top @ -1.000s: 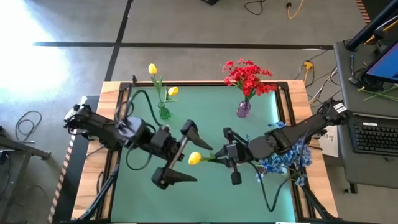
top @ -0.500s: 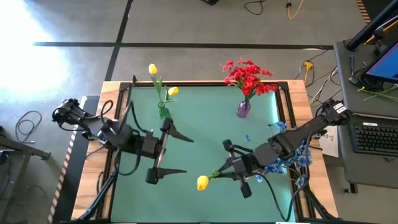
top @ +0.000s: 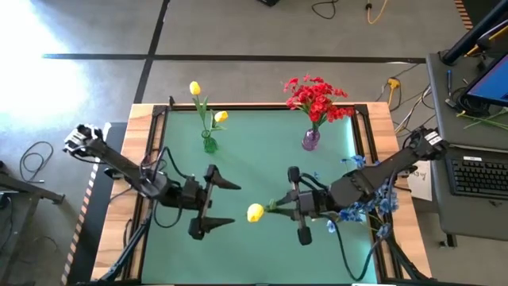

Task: Sort flowers into vase by color
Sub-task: Put the yellow tulip into the green vase

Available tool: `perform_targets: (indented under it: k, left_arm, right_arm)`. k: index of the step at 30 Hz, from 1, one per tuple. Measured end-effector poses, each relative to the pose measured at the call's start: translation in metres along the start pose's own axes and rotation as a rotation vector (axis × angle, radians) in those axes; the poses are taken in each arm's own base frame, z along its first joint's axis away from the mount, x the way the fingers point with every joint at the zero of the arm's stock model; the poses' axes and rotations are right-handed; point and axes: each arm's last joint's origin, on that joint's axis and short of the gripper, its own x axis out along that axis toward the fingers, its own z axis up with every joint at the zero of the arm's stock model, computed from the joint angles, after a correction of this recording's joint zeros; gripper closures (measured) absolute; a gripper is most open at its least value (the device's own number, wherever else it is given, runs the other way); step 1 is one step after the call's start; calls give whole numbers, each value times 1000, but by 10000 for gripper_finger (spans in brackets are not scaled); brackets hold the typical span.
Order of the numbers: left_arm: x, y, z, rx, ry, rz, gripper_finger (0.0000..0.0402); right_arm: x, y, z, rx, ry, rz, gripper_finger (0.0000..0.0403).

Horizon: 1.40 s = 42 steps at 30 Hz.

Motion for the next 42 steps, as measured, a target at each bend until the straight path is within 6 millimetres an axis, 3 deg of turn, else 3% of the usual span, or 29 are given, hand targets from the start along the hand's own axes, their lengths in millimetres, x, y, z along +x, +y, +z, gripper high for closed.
perform_targets:
  k: [5, 10, 18, 24, 42]
  left_arm:
    - [8, 0, -15, 63, -60, 9, 3]
    - [28, -3, -20, 96, -51, 31, 6]
    - [58, -11, -37, 154, -13, 42, 51]
    - [65, -4, -40, 134, -82, 181, 86]
    - [73, 5, -48, 157, -104, 216, 109]
  right_arm:
    - [8, -5, -1, 2, -36, -32, 390]
    - [20, -9, -6, 6, -66, -58, 390]
    - [28, -15, -8, 22, -107, -89, 390]
    - [28, -15, -7, 23, -116, -86, 390]
    - [28, -15, -7, 23, -115, -87, 390]
